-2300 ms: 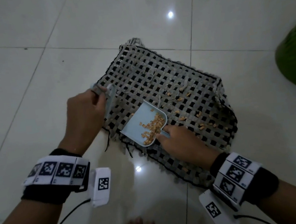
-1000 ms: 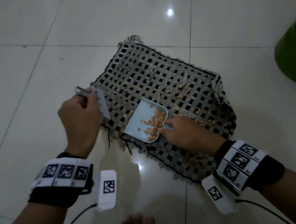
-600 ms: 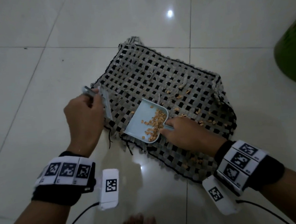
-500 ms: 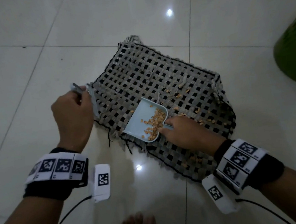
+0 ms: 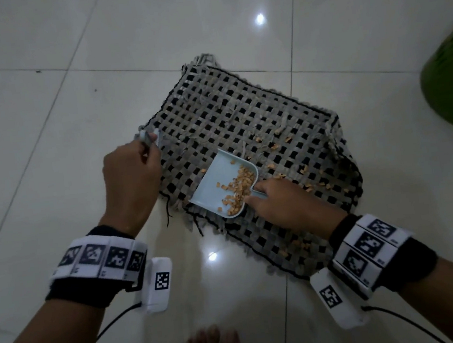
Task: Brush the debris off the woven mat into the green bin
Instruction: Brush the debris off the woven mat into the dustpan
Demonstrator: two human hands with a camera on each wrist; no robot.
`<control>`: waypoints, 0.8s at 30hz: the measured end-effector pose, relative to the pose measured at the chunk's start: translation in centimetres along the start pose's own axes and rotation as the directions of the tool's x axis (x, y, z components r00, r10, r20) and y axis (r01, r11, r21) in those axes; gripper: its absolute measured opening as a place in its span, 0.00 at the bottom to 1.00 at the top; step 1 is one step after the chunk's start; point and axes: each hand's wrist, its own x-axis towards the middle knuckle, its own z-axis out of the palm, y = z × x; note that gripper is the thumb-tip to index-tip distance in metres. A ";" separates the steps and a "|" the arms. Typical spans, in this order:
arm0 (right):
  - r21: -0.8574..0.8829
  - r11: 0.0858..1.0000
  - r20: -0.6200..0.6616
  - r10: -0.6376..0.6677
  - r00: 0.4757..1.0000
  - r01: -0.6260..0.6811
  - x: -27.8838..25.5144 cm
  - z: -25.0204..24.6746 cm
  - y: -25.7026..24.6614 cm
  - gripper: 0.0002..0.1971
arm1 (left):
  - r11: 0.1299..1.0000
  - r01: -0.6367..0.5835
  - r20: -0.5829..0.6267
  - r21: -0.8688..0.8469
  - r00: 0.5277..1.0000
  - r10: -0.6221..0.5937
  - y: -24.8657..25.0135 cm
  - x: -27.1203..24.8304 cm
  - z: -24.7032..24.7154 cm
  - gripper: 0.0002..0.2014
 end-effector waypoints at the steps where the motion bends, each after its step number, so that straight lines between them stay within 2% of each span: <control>1: 0.004 1.000 0.002 0.003 1.000 -0.003 0.0 0.0 0.0 0.17 | 1.000 -0.011 0.030 -0.001 1.000 0.011 0.4 -0.3 0.3 0.23; 3: 0.004 1.000 0.001 0.012 1.000 -0.012 -0.2 0.0 -0.1 0.17 | 0.997 -0.026 0.092 -0.069 0.995 0.033 1.2 -1.0 1.2 0.21; 7: 0.013 0.999 -0.014 0.037 0.999 -0.037 -0.9 0.5 0.1 0.18 | 0.986 -0.038 0.159 -0.162 0.985 0.064 2.3 -1.9 1.5 0.12; 9: 0.071 0.996 -0.001 0.055 0.999 -0.054 -1.3 1.1 0.1 0.17 | 0.983 -0.026 0.139 -0.182 0.989 0.052 2.3 -1.6 1.0 0.10; 11: 0.136 0.989 0.005 0.061 0.998 -0.061 -1.7 1.7 -0.2 0.14 | 0.987 -0.052 0.091 -0.149 0.994 0.066 1.8 -0.7 0.9 0.11; 13: 0.197 0.978 0.003 0.067 0.998 -0.067 -2.0 2.2 -0.8 0.13 | 0.989 -0.082 0.092 -0.124 0.991 0.094 1.3 0.4 1.3 0.11; 15: 0.273 0.957 0.023 0.095 0.995 -0.098 -2.2 2.8 -1.4 0.18 | 0.987 -0.108 0.185 -0.115 0.974 0.128 1.1 1.1 1.7 0.11; 18: 0.392 0.901 0.115 0.150 0.982 -0.184 -2.5 3.6 -2.4 0.19 | 0.990 -0.111 0.312 -0.093 0.940 0.134 0.9 1.4 1.5 0.11; 22: 0.464 0.850 0.181 0.184 0.966 -0.249 -3.1 4.3 -3.1 0.17 | 0.993 -0.112 0.174 -0.027 0.978 0.115 1.0 3.4 0.9 0.09; 24: 0.494 0.823 0.194 0.210 0.958 -0.280 -3.1 4.7 -3.5 0.16 | 0.995 -0.093 0.178 -0.037 0.979 0.098 1.0 4.8 1.3 0.08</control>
